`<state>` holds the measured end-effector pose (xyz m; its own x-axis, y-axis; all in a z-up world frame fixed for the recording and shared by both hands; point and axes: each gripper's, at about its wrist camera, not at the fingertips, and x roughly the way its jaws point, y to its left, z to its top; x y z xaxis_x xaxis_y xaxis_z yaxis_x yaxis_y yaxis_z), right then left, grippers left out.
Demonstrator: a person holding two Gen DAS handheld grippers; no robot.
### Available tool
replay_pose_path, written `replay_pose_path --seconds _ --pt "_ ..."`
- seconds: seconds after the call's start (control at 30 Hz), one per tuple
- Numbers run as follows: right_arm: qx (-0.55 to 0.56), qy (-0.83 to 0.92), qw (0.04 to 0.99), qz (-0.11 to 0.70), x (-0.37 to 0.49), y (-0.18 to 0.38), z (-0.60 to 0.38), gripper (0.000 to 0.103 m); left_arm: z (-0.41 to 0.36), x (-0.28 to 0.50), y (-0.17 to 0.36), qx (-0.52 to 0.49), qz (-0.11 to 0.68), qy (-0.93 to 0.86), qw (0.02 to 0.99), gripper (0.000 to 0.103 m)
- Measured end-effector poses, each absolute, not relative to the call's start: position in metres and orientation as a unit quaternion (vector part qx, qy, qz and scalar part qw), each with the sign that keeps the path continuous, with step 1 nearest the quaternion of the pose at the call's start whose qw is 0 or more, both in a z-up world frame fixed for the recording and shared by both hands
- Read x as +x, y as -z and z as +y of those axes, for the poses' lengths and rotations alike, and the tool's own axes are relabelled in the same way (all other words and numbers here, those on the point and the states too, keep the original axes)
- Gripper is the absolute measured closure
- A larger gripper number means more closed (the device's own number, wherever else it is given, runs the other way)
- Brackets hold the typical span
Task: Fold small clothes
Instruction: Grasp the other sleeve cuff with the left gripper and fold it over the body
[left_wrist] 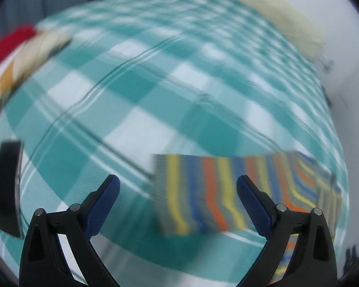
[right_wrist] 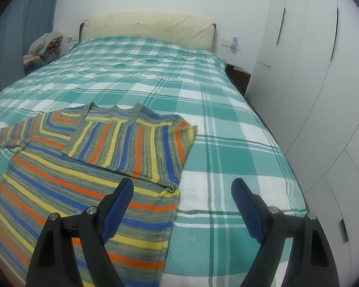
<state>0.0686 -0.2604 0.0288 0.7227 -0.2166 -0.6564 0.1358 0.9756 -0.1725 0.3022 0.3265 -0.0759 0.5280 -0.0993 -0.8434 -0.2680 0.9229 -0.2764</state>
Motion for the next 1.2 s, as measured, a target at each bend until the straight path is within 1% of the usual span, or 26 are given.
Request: replay_pose_path --seconds 0.07,0.13,0.2,0.27,0.3,0.33,0.37,0.47,0.5,0.57,0.67,0.83,0.93,1.07,1.2 --pt "-0.058 0.097 0.926 0.36 0.069 -0.028 -0.26 0.02 0.337 0.305 0.097 -0.204 0.49 -0.057 0.846 0.008" --pt "-0.06 0.097 0.925 0.363 0.07 -0.026 -0.26 0.02 0.339 0.308 0.116 -0.22 0.503 -0.041 0.835 0.022" --pt "-0.061 0.097 0.923 0.367 0.071 -0.023 -0.26 0.02 0.332 0.311 0.123 -0.216 0.512 -0.024 0.831 0.026" --pt "-0.058 0.093 0.921 0.375 0.072 -0.02 -0.261 0.02 0.324 0.316 0.122 -0.195 0.51 -0.015 0.838 0.026" --pt "-0.054 0.091 0.92 0.378 0.072 -0.019 -0.261 0.02 0.321 0.316 0.122 -0.188 0.509 -0.011 0.84 0.028" --pt "-0.049 0.089 0.919 0.38 0.072 -0.018 -0.262 0.02 0.318 0.317 0.123 -0.186 0.51 -0.004 0.84 0.038" --pt "-0.046 0.088 0.919 0.381 0.072 -0.018 -0.262 0.02 0.315 0.318 0.124 -0.186 0.511 0.004 0.839 0.044" --pt "-0.047 0.09 0.92 0.378 0.071 -0.019 -0.262 0.02 0.302 0.324 0.129 -0.144 0.523 0.004 0.84 0.089" --pt "-0.048 0.091 0.92 0.378 0.071 -0.019 -0.262 0.02 0.3 0.325 0.129 -0.136 0.526 0.0 0.84 0.099" --pt "-0.045 0.09 0.92 0.379 0.071 -0.019 -0.262 0.02 0.297 0.324 0.121 -0.134 0.517 -0.02 0.845 0.099" --pt "-0.043 0.09 0.921 0.376 0.069 -0.021 -0.262 0.02 0.28 0.319 0.086 -0.119 0.492 -0.029 0.862 0.1" --pt "-0.028 0.087 0.924 0.371 0.068 -0.027 -0.266 0.02 0.203 0.332 0.009 -0.055 0.472 0.013 0.88 0.1" --pt "-0.019 0.082 0.925 0.37 0.068 -0.03 -0.267 0.02 0.143 0.346 -0.013 -0.018 0.467 0.054 0.883 0.1" --pt "-0.019 0.077 0.929 0.361 0.065 -0.036 -0.266 0.02 0.056 0.35 -0.017 0.025 0.466 0.117 0.877 0.1" --pt "-0.013 0.076 0.929 0.362 0.062 -0.036 -0.271 0.02 -0.02 0.346 0.001 0.056 0.478 0.163 0.862 0.1"
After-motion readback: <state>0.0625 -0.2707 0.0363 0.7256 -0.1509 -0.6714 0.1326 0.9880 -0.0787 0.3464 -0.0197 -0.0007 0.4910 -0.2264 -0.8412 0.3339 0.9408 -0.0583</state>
